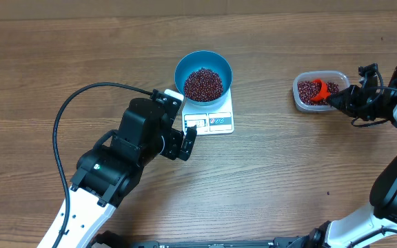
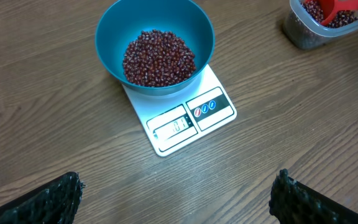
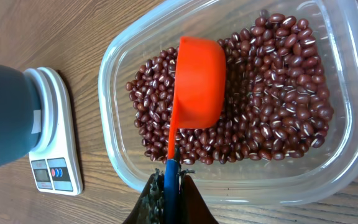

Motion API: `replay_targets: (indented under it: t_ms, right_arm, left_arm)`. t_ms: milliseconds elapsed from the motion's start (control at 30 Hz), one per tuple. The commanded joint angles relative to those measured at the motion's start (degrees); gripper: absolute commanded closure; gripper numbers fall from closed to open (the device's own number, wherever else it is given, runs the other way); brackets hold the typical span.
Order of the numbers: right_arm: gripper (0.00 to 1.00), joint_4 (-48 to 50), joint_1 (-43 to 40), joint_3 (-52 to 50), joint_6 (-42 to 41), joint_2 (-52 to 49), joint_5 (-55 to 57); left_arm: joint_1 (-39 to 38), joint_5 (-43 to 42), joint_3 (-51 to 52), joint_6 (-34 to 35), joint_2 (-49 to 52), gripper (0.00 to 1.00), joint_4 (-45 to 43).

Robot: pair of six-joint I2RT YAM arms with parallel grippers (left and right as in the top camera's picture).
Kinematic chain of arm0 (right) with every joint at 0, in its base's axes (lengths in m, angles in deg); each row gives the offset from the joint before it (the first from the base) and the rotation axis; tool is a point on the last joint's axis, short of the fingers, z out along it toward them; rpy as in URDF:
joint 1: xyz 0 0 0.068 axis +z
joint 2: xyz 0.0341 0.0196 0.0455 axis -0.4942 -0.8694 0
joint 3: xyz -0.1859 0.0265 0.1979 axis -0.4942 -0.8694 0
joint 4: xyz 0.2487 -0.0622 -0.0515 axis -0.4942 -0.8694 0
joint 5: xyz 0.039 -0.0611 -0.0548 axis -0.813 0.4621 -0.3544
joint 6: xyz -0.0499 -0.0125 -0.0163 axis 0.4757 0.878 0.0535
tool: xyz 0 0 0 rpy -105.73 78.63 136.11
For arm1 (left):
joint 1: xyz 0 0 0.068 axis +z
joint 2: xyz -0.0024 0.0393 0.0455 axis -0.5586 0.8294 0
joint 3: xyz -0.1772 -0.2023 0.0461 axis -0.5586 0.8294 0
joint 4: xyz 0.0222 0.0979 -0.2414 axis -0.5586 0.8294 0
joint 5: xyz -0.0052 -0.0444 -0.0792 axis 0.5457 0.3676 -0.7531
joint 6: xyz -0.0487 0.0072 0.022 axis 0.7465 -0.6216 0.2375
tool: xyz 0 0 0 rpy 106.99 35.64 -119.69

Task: Scoop item into bowl and weigh 150g on scale
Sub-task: 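Drag the scoop through the beans to fill it, right gripper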

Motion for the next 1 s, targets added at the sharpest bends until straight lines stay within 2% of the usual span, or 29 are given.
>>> replay_targets:
  t_ms: [0, 333, 700, 967]
  right_arm:
    - [0.96, 0.1, 0.2, -1.2, -1.6, -1.2, -0.4]
    - [0.96, 0.8, 0.9, -1.2, -6.4, -1.2, -0.8]
    - [0.96, -0.2, 2.5, -1.7, -6.4, -1.2, 0.2]
    - [0.96, 3.8, 2.5, -5.8, -6.4, -1.2, 0.5]
  left_arm:
    - [0.4, 0.4, 0.4, -0.4, 0.0, 0.01, 0.0]
    - [0.4, 0.4, 0.4, -0.5, 0.0, 0.01, 0.0]
    - [0.4, 0.4, 0.4, -0.5, 0.0, 0.0, 0.0]
    - [0.4, 0.4, 0.4, -0.4, 0.0, 0.0, 0.0]
